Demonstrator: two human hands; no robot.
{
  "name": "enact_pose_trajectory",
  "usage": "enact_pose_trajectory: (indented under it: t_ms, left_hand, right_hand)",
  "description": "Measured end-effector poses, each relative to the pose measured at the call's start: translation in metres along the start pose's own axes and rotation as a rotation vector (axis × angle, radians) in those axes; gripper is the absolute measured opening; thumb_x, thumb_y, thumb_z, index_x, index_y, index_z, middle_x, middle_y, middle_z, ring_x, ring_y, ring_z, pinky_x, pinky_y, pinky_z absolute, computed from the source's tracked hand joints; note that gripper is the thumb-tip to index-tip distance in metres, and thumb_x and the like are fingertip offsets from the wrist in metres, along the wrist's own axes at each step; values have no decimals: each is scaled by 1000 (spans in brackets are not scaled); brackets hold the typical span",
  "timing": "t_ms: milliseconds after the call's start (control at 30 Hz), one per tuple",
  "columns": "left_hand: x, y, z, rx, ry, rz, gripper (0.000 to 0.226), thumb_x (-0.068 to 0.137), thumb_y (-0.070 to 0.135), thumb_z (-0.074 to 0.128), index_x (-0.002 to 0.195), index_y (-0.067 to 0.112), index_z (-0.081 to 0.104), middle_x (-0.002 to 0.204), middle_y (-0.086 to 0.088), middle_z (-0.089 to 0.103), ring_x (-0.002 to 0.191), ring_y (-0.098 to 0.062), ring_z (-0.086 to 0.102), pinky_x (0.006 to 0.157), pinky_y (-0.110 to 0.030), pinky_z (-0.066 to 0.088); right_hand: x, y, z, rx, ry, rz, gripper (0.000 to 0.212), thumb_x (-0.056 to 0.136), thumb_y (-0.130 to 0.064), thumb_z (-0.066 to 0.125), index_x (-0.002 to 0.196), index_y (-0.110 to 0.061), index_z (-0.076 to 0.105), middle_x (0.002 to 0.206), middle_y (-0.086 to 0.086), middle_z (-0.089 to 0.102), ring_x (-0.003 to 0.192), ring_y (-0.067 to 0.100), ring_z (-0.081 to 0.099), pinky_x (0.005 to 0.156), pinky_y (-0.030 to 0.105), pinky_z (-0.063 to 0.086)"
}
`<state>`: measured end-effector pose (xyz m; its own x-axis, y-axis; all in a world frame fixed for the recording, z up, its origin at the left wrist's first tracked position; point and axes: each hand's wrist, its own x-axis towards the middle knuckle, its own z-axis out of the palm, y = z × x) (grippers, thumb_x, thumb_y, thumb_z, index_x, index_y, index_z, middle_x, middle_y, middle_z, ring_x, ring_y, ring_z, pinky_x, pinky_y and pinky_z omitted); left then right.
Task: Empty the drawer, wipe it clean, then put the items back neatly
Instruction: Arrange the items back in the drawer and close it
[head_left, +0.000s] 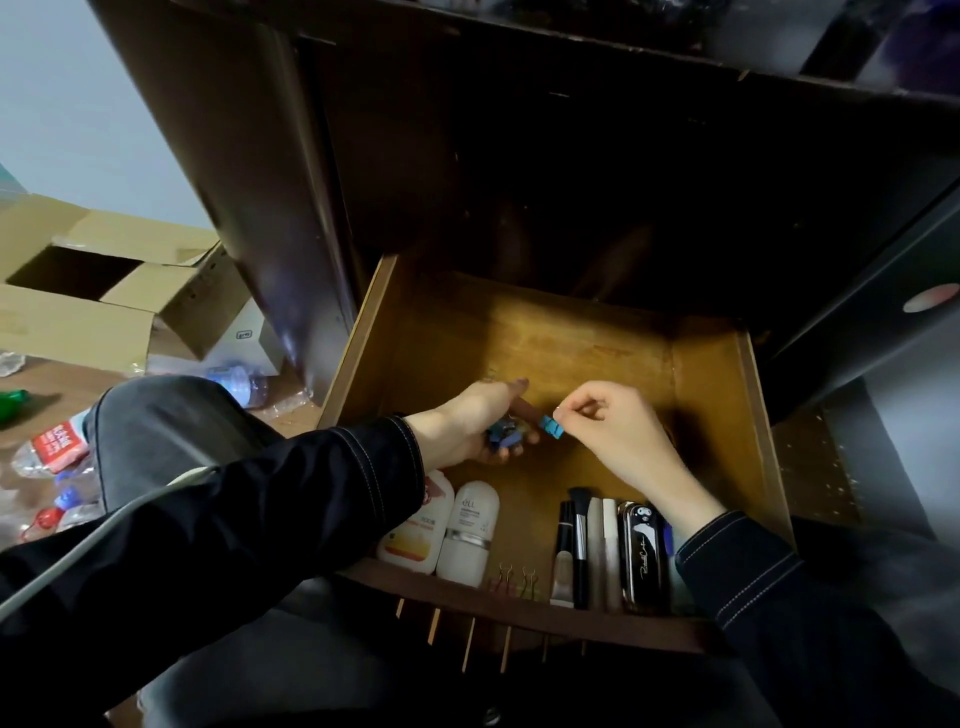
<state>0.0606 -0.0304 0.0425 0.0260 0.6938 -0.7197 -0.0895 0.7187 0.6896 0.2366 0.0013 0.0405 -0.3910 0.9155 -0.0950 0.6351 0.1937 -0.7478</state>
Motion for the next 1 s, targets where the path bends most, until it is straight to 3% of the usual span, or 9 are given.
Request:
enact_pose_trajectory:
  t_ms: [167,300,433,567,733,933,1000]
  left_hand:
    - [7,3,-10,-153,74,23,48,107,38,33,94,7,67,78,-8,62,56,-16,51,44,-20,38]
    - [7,2,-7,-151,33,-3,46,106,37,34,93,8,67,77,-8,62,54,-15,52,42,-18,38]
    - [9,0,-7,-154,24,-11,45,106,37,35,93,7,67,79,-9,63,55,-16,52,41,-18,38]
    - [9,0,-7,-160,27,-12,45,106,37,35,95,7,67,81,-10,63,55,-16,53,41,-18,39]
    - [8,1,-7,-155,25,-15,45,106,37,34,96,8,66,82,-10,63,58,-16,52,41,-18,39]
    - [5,1,-5,-153,31,-21,45,107,37,33,97,7,66,83,-10,62,59,-16,52,41,-18,39]
    - [4,1,-5,-157,25,-23,45,107,37,33,98,6,65,83,-11,63,59,-17,52,41,-18,39]
  right_hand:
    - [-9,0,12,-116,-523,46,5,85,-18,74,82,-17,77,79,1,75,79,18,71,80,44,58]
    - [-19,-3,29,-184,-762,9,7,84,-18,73,85,-12,76,75,2,76,67,5,66,70,35,54]
    - [-25,-3,38,-183,-818,3,9,84,-17,73,88,-10,76,81,4,75,69,7,61,67,30,47]
    - [-27,-3,44,-216,-839,-13,10,85,-14,72,89,-7,77,75,-5,67,65,4,55,64,26,44]
    - [-27,-1,44,-261,-867,-45,11,86,-14,69,87,-6,77,81,5,71,69,8,56,68,32,47]
    - [-28,-2,43,-244,-879,-81,12,87,-13,69,92,-7,78,88,4,74,72,7,58,73,36,52]
    - [-28,-3,43,-228,-906,-91,12,89,-16,69,92,-8,78,82,-1,72,69,6,56,68,33,48]
